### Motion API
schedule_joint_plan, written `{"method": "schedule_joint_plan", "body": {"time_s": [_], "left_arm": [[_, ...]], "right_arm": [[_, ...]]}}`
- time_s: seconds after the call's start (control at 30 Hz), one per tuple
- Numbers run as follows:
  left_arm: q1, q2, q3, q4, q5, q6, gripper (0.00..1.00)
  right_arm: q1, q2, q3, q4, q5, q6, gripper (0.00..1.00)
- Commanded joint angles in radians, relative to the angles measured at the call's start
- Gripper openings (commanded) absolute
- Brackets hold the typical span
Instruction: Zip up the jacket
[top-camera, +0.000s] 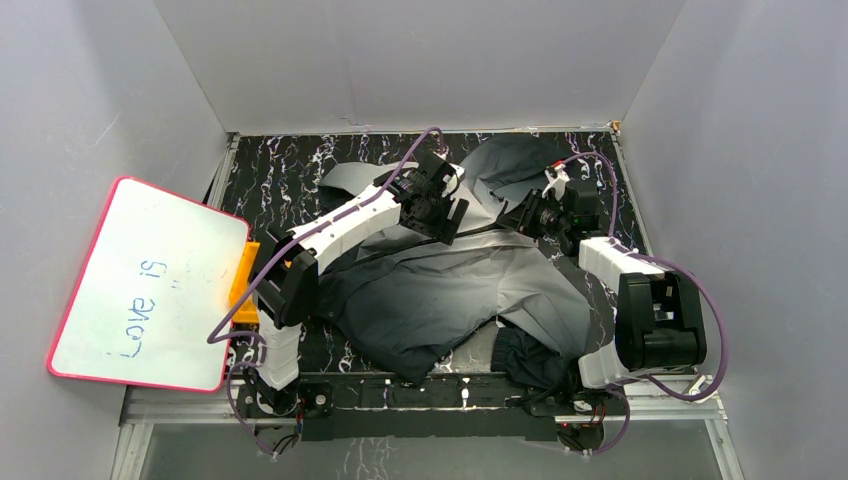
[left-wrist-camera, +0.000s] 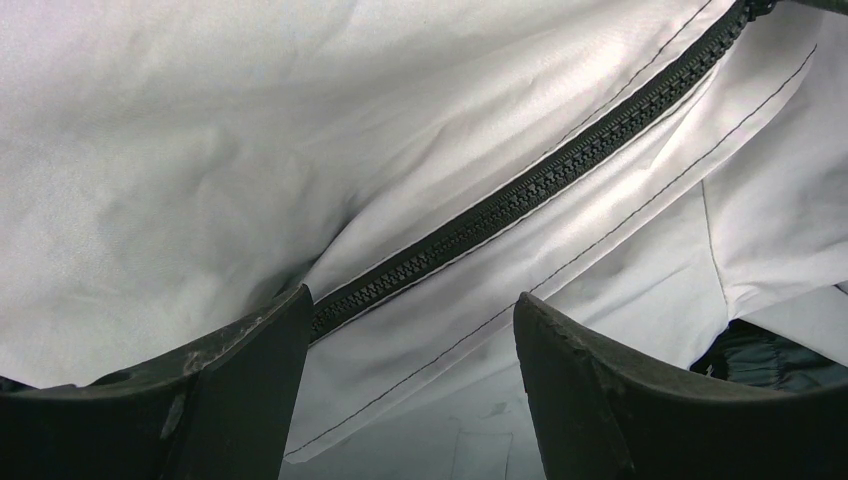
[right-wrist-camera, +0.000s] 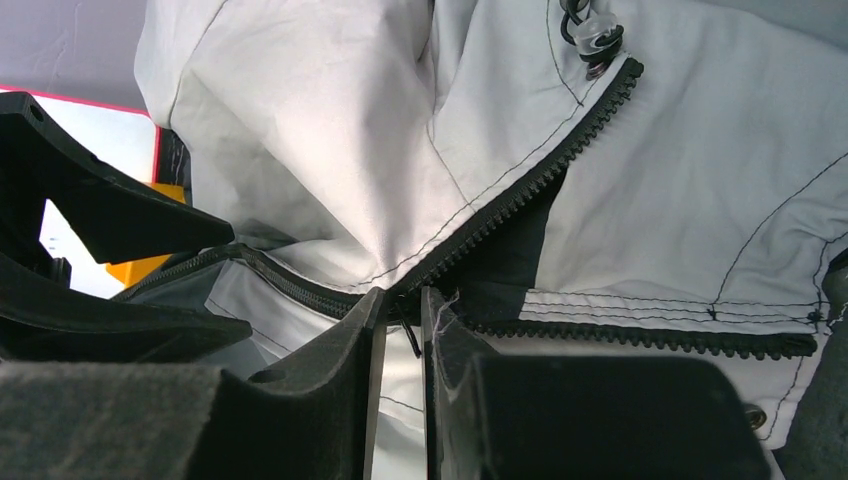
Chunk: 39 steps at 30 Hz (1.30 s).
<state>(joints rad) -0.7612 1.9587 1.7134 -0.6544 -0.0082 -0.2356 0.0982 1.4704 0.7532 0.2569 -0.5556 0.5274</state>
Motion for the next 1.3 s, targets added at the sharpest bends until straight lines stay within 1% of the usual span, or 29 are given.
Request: {"method": "schedule_joint_plan", "body": {"time_s": [0.0,0.07,0.2,0.5,0.63,0.83,0.97,1.17,1.23,1.27], "left_arm": [[0.001,-0.003,0.008,-0.007,-0.009,0.001,0.71],[0.002,-0.001,0.010,-0.007,-0.009,0.002,0.71],[0.001,0.006,0.015,-0.007,-0.006,0.001,0.71],[0.002,0.016,0.021,-0.006,0.002,-0.001,0.71],[0.001,0.020,0.023,-0.006,0.004,-0.002,0.71],[0.001,0.023,0.023,-0.006,0.008,-0.005,0.71],[0.002,0.021,0.018,-0.006,0.008,-0.005,0.71],[0.001,0.023,0.009,-0.002,0.008,-0.008,0.71],[0.002,0.023,0.010,-0.001,0.023,-0.006,0.71],[0.001,0.025,0.011,-0.001,0.039,-0.002,0.71]], "right_arm": [[-0.005,-0.017,-0.014,0.020,0.002,-0.007,0.28],[-0.004,-0.021,-0.017,0.021,0.003,-0.009,0.29],[-0.004,-0.027,-0.015,0.008,0.007,-0.017,0.28],[-0.004,-0.059,-0.006,-0.046,0.064,-0.047,0.29],[-0.004,-0.064,-0.009,-0.050,0.063,-0.049,0.29],[-0.005,-0.058,-0.012,-0.029,0.039,-0.033,0.25],[-0.004,-0.047,-0.005,-0.020,0.011,-0.026,0.24],[-0.004,-0.040,-0.008,-0.011,0.002,-0.021,0.17],[-0.004,-0.038,-0.006,-0.010,0.001,-0.020,0.08],[-0.004,-0.039,-0.006,-0.010,0.003,-0.020,0.01]]}}
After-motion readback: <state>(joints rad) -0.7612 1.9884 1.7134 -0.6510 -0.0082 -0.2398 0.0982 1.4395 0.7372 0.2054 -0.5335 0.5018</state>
